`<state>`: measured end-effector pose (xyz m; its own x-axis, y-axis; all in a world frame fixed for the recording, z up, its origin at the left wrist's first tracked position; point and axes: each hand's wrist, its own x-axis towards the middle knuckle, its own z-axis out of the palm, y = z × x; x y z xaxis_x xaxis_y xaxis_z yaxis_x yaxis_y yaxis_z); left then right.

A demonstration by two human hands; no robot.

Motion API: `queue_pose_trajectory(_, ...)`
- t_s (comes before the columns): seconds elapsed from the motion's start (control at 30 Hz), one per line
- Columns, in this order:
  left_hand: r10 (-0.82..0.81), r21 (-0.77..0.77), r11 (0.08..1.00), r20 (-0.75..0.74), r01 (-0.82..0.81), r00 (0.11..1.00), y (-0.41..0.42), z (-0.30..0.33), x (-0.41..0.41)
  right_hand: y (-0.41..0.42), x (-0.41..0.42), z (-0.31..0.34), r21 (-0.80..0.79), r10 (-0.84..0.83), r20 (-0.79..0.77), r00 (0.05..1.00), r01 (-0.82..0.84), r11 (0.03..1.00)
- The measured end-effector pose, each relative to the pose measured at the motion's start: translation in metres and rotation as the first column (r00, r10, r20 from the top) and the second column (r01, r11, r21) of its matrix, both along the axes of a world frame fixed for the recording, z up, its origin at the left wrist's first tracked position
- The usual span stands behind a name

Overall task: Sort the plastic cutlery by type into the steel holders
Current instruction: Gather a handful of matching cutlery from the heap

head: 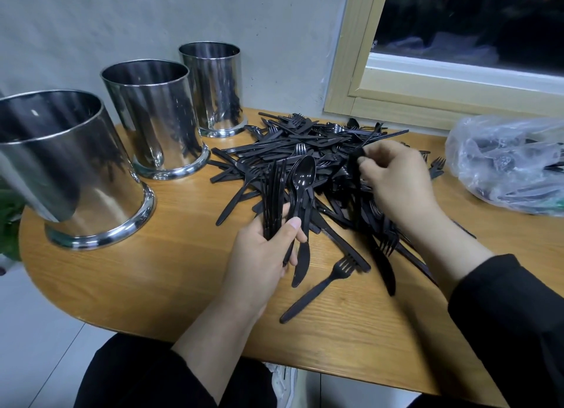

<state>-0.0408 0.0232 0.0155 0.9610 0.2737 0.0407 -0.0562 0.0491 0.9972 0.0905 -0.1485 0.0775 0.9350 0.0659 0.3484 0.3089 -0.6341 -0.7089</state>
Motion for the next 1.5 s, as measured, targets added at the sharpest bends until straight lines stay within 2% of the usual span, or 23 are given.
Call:
queue_pose_trajectory(0.17,0.015,-0.002,1.0,-0.006,-0.015,1.0,0.001,-0.002,0.001,-0.007,-0.006,0.023,0.222,-0.023,0.065,0.998,0.008,0.975)
queue_pose_trajectory(0.3,0.025,-0.016,1.0,-0.006,-0.025,1.0,0.0,-0.002,0.001,0.005,-0.03,0.03,0.367,0.21,-0.066,0.975,-0.172,0.914)
queue_pose_trajectory(0.4,0.0,-0.019,1.0,-0.006,0.0,1.0,-0.001,-0.001,-0.002,0.016,-0.041,0.023,0.301,0.253,-0.108,0.961,-0.211,0.93)
queue_pose_trajectory(0.53,-0.05,-0.069,0.996,-0.01,0.049,0.999,-0.002,0.004,-0.005,0.025,-0.045,0.017,0.322,0.244,-0.123,0.962,-0.194,0.927)
queue_pose_trajectory(0.77,-0.121,-0.007,0.993,-0.004,0.121,0.993,-0.001,0.004,-0.006,0.031,-0.05,0.015,0.192,0.188,-0.09,0.978,-0.168,0.967)
queue_pose_trajectory(0.9,-0.142,0.017,0.99,-0.001,0.142,0.99,0.001,0.003,-0.005,0.035,-0.054,0.017,0.294,0.291,-0.142,0.946,-0.24,0.925)
queue_pose_trajectory(1.03,-0.189,-0.03,0.981,0.032,0.19,0.981,0.004,0.006,-0.006,0.039,-0.059,0.027,0.155,0.38,-0.161,0.911,-0.357,0.921)
queue_pose_trajectory(1.17,-0.192,-0.098,0.976,0.044,0.196,0.98,0.007,0.008,-0.006,0.045,-0.059,0.035,0.173,0.399,-0.17,0.901,-0.371,0.912)
queue_pose_trajectory(1.27,-0.161,-0.102,0.981,0.04,0.164,0.986,0.012,0.014,-0.007,0.053,-0.059,0.04,0.137,0.41,-0.132,0.902,-0.393,0.909)
queue_pose_trajectory(1.33,-0.096,-0.093,0.991,0.026,0.098,0.995,0.022,0.023,-0.009,0.06,-0.058,0.048,0.174,0.401,-0.086,0.912,-0.383,0.907)
queue_pose_trajectory(1.43,0.129,-0.064,0.99,0.007,-0.128,0.992,0.051,0.05,-0.015,0.077,-0.05,0.071,0.332,0.361,0.002,0.932,-0.341,0.879)
queue_pose_trajectory(1.5,0.274,-0.038,0.962,0.059,-0.272,0.96,0.078,0.071,-0.022,0.097,-0.046,0.09,0.431,0.363,0.088,0.928,-0.364,0.826)
